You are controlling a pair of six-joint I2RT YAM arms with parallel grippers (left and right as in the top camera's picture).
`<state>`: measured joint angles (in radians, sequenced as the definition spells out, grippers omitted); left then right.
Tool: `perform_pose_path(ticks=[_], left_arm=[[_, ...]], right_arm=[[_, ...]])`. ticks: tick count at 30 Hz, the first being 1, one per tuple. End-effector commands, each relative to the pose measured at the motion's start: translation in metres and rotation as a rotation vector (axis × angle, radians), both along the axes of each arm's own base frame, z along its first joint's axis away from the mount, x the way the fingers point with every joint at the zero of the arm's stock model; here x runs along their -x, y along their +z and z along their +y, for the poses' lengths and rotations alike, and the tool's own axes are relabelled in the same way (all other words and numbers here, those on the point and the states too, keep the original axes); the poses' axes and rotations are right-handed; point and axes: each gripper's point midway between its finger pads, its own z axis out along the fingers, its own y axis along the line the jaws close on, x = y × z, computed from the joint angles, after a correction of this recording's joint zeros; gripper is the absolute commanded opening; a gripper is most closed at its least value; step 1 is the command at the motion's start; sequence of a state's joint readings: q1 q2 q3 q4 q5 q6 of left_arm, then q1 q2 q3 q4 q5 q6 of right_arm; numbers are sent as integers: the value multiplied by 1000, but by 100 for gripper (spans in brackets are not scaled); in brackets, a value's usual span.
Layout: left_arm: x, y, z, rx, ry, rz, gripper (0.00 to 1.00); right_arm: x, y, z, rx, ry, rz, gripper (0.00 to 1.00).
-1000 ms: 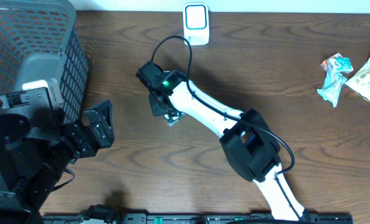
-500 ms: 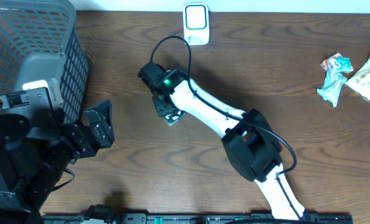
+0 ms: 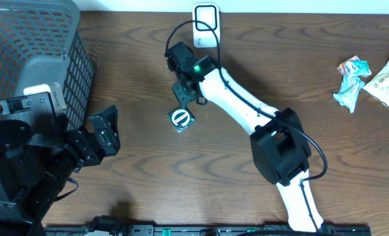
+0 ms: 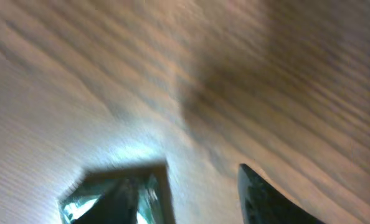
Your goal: Scan the item barcode
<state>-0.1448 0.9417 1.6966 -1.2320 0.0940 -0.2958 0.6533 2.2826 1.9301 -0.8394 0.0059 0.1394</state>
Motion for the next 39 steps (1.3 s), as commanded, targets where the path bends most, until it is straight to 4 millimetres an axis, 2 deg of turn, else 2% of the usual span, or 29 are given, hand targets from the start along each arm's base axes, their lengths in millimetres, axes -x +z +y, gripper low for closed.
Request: perform_pose_path(ticks=[1,4,7,9,12,15,20,23,25,29,31,32,33,36,39], left_arm=[[0,2,3,2,20,-4,98],[0,2,3,2,20,-4,98],[0,2,3,2,20,-4,98],[0,2,3,2,20,-4,98],[0,2,3,2,20,-4,98],[0,2,3,2,20,-4,98],[0,2,3,2,20,-4,98],[0,2,3,2,20,-4,97],[0,2,3,2,20,-4,98],[0,2,3,2,20,-4,98],[0,2,3,2,20,-4,98],[0,2,3,2,20,-4,98],[0,2,3,2,20,-4,98],[0,2,3,2,20,-4,98],[0,2,3,2,20,-4,98]], right_arm=[[7,-14,25,-136,60,89,42],[7,-18,37,-194,85,104,36],[9,-28,36,-167,82,109,29],[8,-37,26,-103,59,102,25],[6,-44,5,-3,-13,90,24],[10,-46,-7,42,-29,108,24],[40,-52,-21,97,-20,237,24],[60,-52,-31,143,-17,316,15],[73,-47,-38,171,-15,362,13],[96,-27,-45,189,20,432,16],[102,-11,-41,153,91,432,22],[100,-5,-39,139,97,412,27],[93,2,-36,125,101,372,27],[61,15,-33,107,80,220,38],[32,21,-29,75,95,110,31]])
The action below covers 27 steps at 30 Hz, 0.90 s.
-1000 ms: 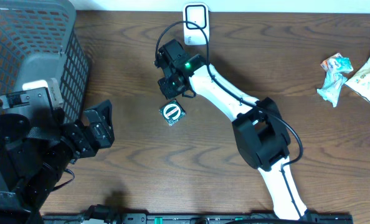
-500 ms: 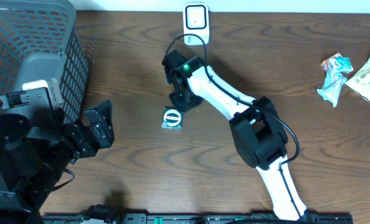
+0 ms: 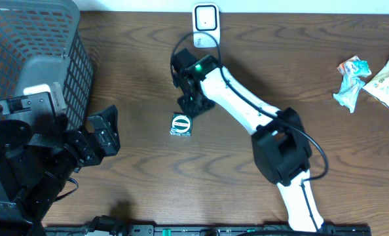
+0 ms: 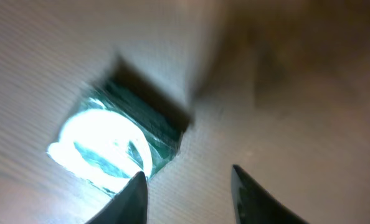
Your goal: Scan the item barcode
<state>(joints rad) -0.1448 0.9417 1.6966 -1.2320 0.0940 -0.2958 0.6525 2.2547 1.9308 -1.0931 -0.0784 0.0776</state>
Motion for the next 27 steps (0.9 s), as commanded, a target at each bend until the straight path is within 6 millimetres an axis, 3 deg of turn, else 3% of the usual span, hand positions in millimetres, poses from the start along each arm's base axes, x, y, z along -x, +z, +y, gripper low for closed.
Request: perform_pose_path(ticks=[1,4,5,8,12,16,23,27], left_arm=[[0,2,3,2,20,-4,98],[0,2,3,2,20,-4,98],[0,2,3,2,20,-4,98],[0,2,3,2,20,-4,98],[0,2,3,2,20,-4,98],[0,2,3,2,20,-4,98],[0,2,3,2,20,-4,98],[0,2,3,2,20,-4,98]], right_arm=[[-30,22,-4,-26,18,-126,28],[-42,18,-5,-46,2,-149,4],[-43,13,-5,-45,1,-145,1],[-33,-2,1,-64,15,-83,1],[-7,-22,20,-148,79,57,1],[12,-36,22,-122,103,123,1],[44,-39,20,-62,132,212,1],[66,-26,15,-60,131,300,1]])
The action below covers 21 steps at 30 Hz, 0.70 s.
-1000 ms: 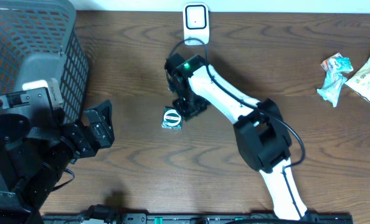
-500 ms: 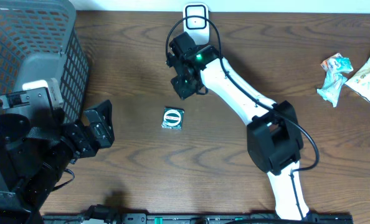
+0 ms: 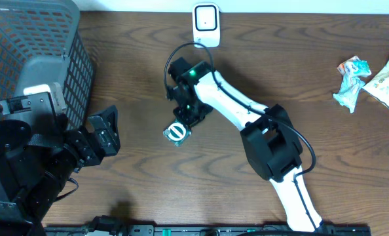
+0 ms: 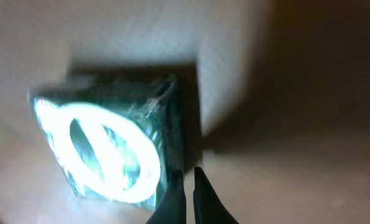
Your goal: Scan the item barcode
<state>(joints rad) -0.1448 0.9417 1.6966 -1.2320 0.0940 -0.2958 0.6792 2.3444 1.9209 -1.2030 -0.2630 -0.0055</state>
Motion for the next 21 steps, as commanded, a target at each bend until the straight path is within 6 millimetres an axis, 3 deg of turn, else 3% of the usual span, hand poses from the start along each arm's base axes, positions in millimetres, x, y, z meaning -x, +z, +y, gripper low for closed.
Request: perform_pose_path(ticks=[1,5,9,13,16,18,21], left_arm=[[0,2,3,2,20,-4,97],[0,2,3,2,20,-4,98],[0,2,3,2,20,-4,98],[0,2,3,2,20,-4,98],[0,2,3,2,20,-4,98],[0,2,3,2,20,-4,98],[0,2,3,2,20,-4,98]], right_arm=[[13,17,2,-37,8,47,1],[14,36,0,-48,8,23,5],[11,52,1,-73,7,-9,41],[17,52,6,-76,45,-12,72],[28,50,14,-81,127,-14,79],[33,49,17,-69,164,-26,89],[30,41,14,12,203,-102,98]])
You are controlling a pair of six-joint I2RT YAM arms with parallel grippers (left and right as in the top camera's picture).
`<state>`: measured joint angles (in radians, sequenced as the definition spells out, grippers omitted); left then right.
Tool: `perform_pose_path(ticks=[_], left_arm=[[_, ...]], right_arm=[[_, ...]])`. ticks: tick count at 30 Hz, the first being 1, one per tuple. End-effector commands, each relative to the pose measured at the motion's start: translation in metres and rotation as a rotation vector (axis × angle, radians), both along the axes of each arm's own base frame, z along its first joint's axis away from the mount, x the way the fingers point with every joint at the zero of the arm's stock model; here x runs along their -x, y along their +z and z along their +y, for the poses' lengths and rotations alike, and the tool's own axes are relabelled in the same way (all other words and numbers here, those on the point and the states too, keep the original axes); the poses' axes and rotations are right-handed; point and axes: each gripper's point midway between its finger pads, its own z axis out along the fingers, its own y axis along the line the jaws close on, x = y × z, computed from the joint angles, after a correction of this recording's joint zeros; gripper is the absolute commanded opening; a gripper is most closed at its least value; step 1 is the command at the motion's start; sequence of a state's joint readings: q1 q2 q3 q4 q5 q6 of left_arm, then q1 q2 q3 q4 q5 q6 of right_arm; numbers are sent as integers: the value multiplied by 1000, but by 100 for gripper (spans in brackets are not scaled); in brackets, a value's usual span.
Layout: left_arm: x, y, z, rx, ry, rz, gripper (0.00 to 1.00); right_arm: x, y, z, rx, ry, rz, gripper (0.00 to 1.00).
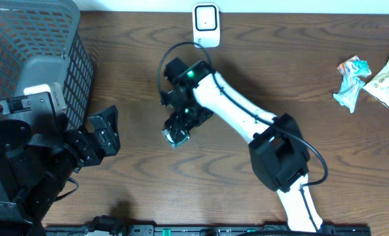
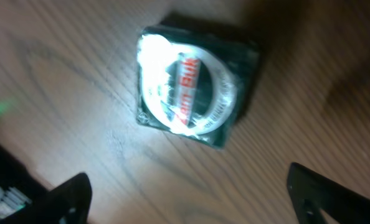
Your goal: Scan the item barcode
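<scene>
The item (image 1: 174, 136) is a small dark green square box with a white ring label; it lies flat on the wooden table (image 1: 135, 190), left of the middle. The right wrist view shows the box (image 2: 194, 87) label-up, with red lettering inside the ring. My right gripper (image 1: 183, 122) hangs just over it. There my right gripper (image 2: 188, 190) is open wide, with the box ahead of the fingertips (image 2: 73, 193) and nothing between them. The white scanner (image 1: 206, 25) stands at the far edge. My left gripper (image 1: 105, 133) rests at the left, away from the box.
A grey mesh basket (image 1: 31, 52) fills the far left corner, right behind the left arm. Two snack packets (image 1: 353, 76) lie at the far right. A black cable (image 1: 175, 49) loops from the scanner towards the right arm.
My right gripper's jaws were almost shut beside the box; they now stand wide apart above it. The box lies a little nearer the front edge and its label now faces the wrist camera squarely.
First the box lay just below my right gripper, only its corner in the wrist view. Then it lay slightly nearer, with the jaws partly open beside it. Then the jaws stood nearly shut against its edge. Now they are wide open over the box, which still lies on the table.
</scene>
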<state>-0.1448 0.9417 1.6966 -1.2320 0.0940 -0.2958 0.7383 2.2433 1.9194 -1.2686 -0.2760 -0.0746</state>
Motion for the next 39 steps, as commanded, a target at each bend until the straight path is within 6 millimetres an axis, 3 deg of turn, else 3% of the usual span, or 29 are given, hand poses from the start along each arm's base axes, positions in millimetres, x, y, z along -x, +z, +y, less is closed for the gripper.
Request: perform_pose_path(ticks=[1,14,22,33,39], left_arm=[[0,2,3,2,20,-4,98],[0,2,3,2,20,-4,98],[0,2,3,2,20,-4,98],[0,2,3,2,20,-4,98],[0,2,3,2,20,-4,98]], right_arm=[[2,-4,0,76,86,-107,99],[-3,-40,14,68,104,-213,99],[-4,-58,15,49,87,-228,92],[-12,-58,14,42,16,-231,72],[-13,-56,14,41,-22,-228,68]])
